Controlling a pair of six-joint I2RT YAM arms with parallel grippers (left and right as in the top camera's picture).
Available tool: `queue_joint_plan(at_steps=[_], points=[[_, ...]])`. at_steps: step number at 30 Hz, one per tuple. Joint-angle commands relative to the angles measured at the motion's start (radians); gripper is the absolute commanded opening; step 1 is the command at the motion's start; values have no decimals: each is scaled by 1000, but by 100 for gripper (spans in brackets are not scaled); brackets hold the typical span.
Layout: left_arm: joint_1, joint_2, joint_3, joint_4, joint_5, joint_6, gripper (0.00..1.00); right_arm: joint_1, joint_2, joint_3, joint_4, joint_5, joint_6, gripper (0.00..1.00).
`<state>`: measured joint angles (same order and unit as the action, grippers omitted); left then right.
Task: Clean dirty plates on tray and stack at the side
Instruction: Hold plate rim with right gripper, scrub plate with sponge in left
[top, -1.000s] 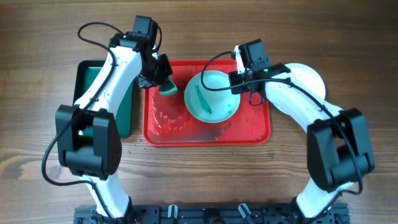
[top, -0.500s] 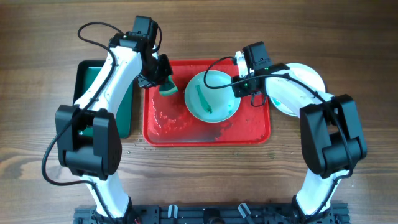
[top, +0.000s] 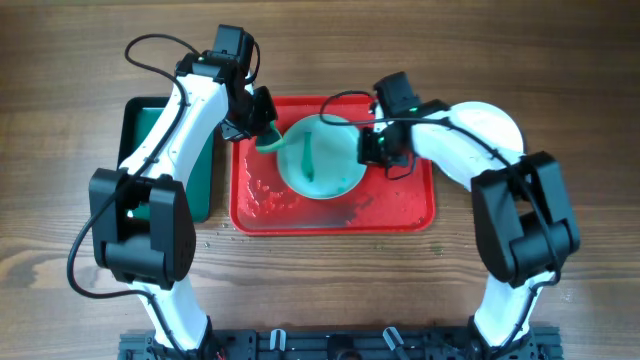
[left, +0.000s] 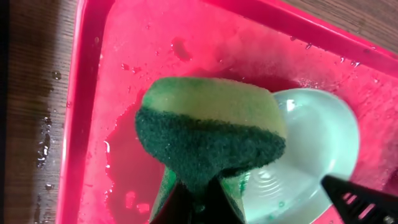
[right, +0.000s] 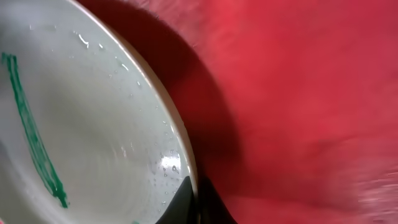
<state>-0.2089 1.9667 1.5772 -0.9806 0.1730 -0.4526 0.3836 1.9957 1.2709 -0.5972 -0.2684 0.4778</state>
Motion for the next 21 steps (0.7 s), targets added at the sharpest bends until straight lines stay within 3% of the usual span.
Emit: queue_joint_plan(at_steps=[1, 13, 21], points=[[-10, 10, 3, -3, -18, 57, 4, 63, 28, 16, 9, 13, 129, 4], [-32, 10, -34, 26, -26, 113, 4, 51, 50, -20, 89, -85, 138, 4], [-32, 10, -190, 232, -28, 214, 4, 52, 50, -20, 100, -97, 124, 4]])
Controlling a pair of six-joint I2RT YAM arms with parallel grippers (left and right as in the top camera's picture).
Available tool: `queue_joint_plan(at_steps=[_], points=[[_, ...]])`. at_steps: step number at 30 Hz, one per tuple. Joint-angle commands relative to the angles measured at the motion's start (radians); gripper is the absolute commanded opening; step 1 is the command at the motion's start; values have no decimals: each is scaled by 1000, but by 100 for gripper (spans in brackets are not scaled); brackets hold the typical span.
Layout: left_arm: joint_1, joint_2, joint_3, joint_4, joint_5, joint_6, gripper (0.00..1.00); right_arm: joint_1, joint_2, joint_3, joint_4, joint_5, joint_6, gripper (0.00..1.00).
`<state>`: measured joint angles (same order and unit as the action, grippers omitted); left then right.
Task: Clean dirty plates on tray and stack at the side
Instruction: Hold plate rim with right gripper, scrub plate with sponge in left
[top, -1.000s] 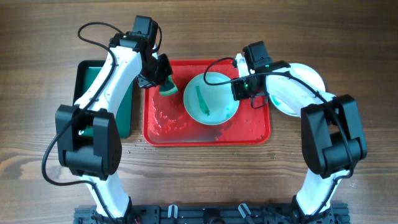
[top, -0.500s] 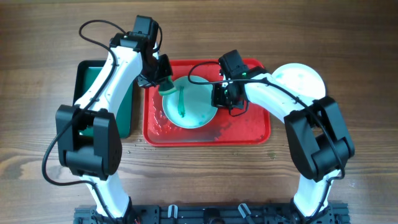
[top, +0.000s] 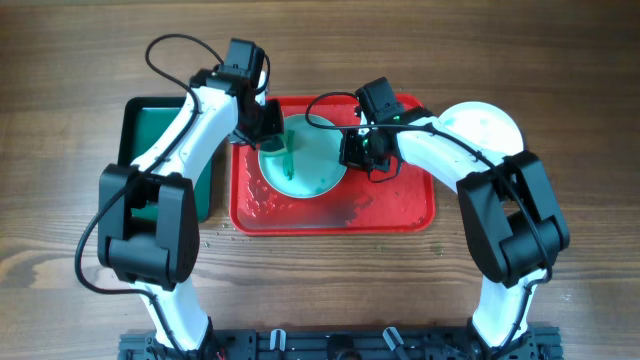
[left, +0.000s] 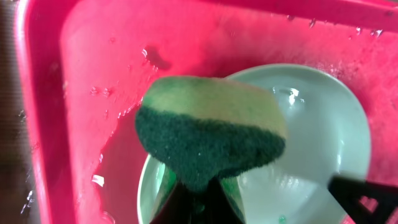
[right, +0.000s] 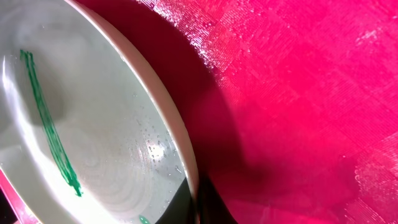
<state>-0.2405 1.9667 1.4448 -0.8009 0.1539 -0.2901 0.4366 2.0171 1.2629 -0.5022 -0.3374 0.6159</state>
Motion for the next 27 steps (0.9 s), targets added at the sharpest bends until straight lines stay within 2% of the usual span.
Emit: queue_joint_plan(at_steps=[1, 12, 16, 21, 24, 27], points=[[-1, 10, -76, 78, -9, 51, 4, -1, 28, -12, 5, -27, -15, 4], [-40, 10, -222, 125, -8, 51, 4, -1, 28, -12, 16, -49, -41, 4], [-48, 10, -248, 126, 49, 50, 4, -1, 28, -12, 16, -50, -41, 4], [-52, 10, -248, 240, 51, 47, 4, -1, 28, -12, 19, -50, -40, 4], [-52, 10, -248, 313, -21, 17, 4, -1, 28, -12, 18, -50, -40, 4], [-51, 10, -248, 307, -108, -26, 4, -1, 28, -12, 16, -50, -45, 4]])
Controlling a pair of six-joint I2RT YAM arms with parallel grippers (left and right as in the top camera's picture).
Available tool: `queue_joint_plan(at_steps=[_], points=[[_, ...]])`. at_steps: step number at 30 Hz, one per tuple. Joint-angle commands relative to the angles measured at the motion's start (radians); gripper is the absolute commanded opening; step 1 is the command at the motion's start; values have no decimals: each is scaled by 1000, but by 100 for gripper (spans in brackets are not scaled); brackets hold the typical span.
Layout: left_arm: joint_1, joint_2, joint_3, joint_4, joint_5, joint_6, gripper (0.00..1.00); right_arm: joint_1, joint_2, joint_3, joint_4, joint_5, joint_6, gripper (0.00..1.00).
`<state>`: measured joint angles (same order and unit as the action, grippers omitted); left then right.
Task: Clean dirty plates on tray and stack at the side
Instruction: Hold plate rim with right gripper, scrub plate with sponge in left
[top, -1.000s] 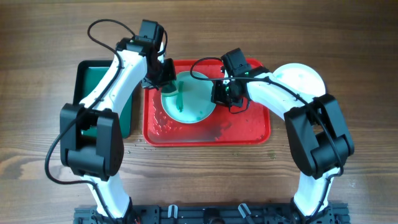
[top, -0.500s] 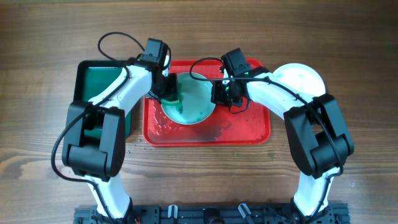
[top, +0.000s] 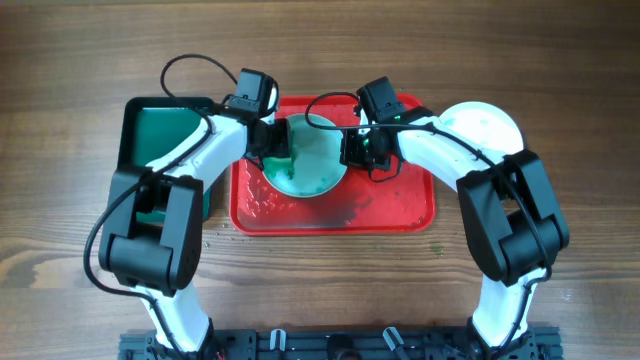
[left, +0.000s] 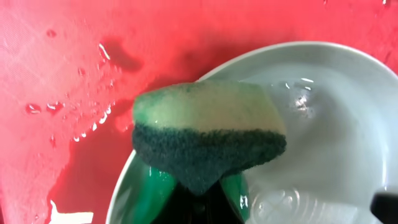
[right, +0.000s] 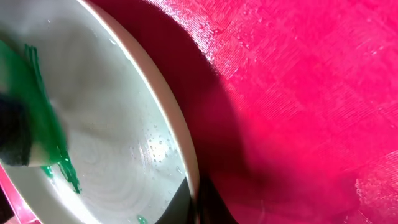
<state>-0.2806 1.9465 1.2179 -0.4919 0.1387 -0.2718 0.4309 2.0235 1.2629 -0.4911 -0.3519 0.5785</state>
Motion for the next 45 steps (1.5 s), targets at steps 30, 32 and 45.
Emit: queue_joint_plan(at_steps=[30, 32, 45], points=[[-37, 31, -21, -11, -341, -214, 4, 8, 22, -12, 10, -39, -10, 4], [-37, 31, -21, -40, -349, -259, 4, 8, 22, -12, 9, -39, -11, 4], [-51, 31, -21, -268, 398, 220, 4, 15, 23, -13, -95, -148, -12, 4]])
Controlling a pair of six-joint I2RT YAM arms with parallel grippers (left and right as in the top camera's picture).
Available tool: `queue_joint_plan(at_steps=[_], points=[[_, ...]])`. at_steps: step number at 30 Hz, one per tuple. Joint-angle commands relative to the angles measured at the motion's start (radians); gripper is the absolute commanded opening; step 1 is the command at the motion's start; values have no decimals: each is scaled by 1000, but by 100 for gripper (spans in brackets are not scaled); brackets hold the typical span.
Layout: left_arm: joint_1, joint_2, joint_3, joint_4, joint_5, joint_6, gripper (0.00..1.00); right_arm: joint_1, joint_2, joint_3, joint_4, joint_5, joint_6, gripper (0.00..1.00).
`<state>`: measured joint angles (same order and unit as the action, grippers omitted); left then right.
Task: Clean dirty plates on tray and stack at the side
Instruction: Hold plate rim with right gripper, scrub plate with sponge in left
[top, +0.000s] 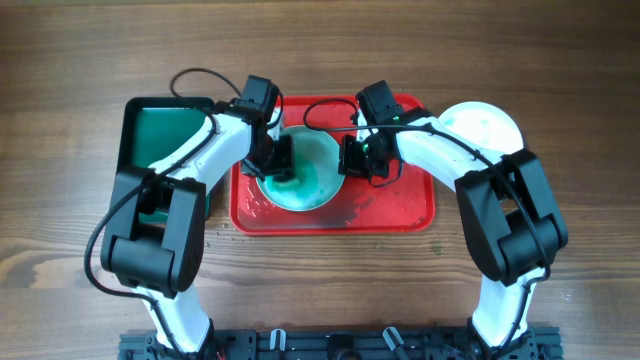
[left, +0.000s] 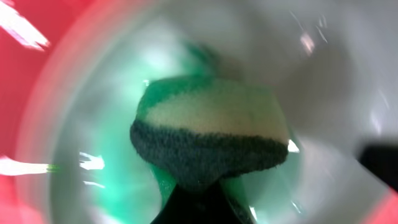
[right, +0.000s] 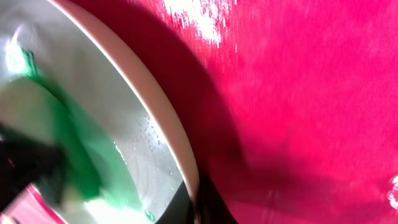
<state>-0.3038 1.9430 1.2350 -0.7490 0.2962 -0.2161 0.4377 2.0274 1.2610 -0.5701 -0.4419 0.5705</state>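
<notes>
A pale plate (top: 312, 170) smeared with green lies tilted in the red tray (top: 400, 205). My left gripper (top: 278, 162) is shut on a yellow-and-green sponge (left: 208, 134), which presses on the plate's inner face (left: 336, 93) amid a green smear. My right gripper (top: 352, 157) is shut on the plate's right rim (right: 168, 134), with the tray floor (right: 298, 93) beside it. A white plate (top: 490, 125) sits on the table to the right of the tray.
A dark green bin (top: 160, 140) stands left of the tray. Wet patches and red specks lie on the tray floor (top: 265, 200) at the lower left. Wooden table (top: 320, 290) surrounds everything.
The left gripper and sponge have moved from the plate's upper-left edge down into its middle. The green line has become a wide smear. The right gripper still holds the rim.
First the sponge hung over the tray's left part, beside a plate marked with a green line and held at its rim by the right gripper. Then the plate stood further left and the sponge reached its edge, touched the line, and now rubs the middle.
</notes>
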Motion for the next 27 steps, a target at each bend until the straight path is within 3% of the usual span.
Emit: queue_joint_plan(at_steps=[1, 5, 8, 12, 16, 19, 25, 27], points=[[-31, 34, -38, 8, 234, 164, 4, 8, 19, -12, -16, -58, -7, 4], [-32, 34, -38, 147, 185, 142, 4, 8, 19, -12, -18, -61, -13, 4], [-32, 34, -38, 209, -16, 75, 4, 8, 19, -12, -15, -61, -14, 4], [-32, 34, -38, 232, -408, -119, 4, 8, 19, -12, -16, -61, -19, 4], [-32, 34, -38, 149, -488, -237, 4, 8, 19, -12, -13, -56, -19, 4], [-33, 34, -38, 60, -391, -195, 4, 8, 19, -12, -14, -54, -20, 4], [-33, 34, -38, -50, 267, 289, 4, 8, 19, -12, -13, -55, -19, 4], [-33, 34, -38, -34, 345, 310, 4, 8, 19, -12, -14, -55, -20, 4]])
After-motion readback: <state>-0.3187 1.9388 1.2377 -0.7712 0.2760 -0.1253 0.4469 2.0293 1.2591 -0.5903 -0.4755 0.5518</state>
